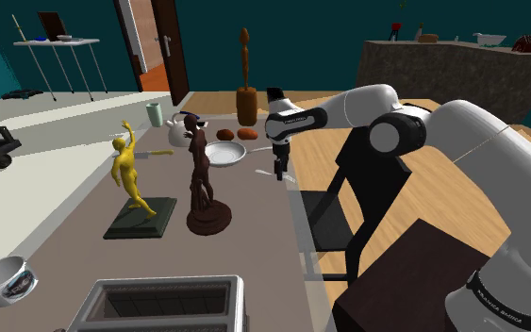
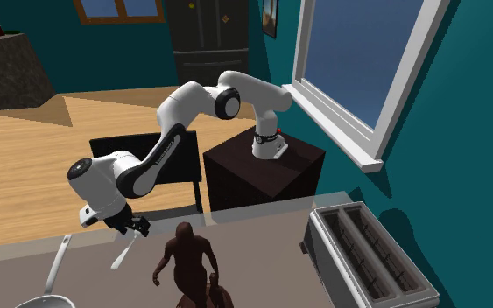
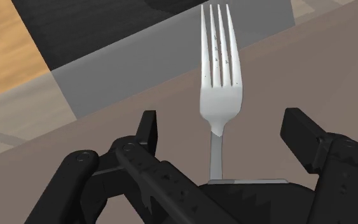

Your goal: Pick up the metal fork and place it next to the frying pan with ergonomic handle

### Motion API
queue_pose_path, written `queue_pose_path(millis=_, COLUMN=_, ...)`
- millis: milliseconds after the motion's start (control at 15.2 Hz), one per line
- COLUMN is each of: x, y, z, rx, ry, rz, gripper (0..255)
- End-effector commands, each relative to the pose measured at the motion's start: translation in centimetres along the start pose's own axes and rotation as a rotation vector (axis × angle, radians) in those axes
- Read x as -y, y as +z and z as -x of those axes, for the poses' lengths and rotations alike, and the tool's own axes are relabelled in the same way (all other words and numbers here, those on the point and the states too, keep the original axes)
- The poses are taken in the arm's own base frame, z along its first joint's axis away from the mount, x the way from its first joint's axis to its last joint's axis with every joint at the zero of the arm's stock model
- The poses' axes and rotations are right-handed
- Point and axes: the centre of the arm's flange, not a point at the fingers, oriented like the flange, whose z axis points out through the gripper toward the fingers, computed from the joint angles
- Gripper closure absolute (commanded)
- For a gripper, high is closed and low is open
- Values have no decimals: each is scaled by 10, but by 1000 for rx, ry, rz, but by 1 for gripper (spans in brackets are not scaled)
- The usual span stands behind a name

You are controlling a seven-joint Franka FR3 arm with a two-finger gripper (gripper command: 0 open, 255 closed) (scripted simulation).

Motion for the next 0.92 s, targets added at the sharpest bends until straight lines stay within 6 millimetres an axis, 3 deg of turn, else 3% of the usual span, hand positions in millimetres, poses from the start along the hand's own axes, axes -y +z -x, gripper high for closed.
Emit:
queue_pose_path(millis=0, x=0, y=0, z=0, rx=0, ry=0, rz=0, gripper=0)
queue_pose_path(millis=66, x=0, y=0, z=0, rx=0, ry=0, rz=0, gripper=0)
queue_pose_path(millis=330, x=0, y=-50, z=0, rx=0, ry=0, rz=0, gripper=0)
queue_pose_path(millis=858, x=0, y=-50, z=0, rx=0, ry=0, rz=0, gripper=0)
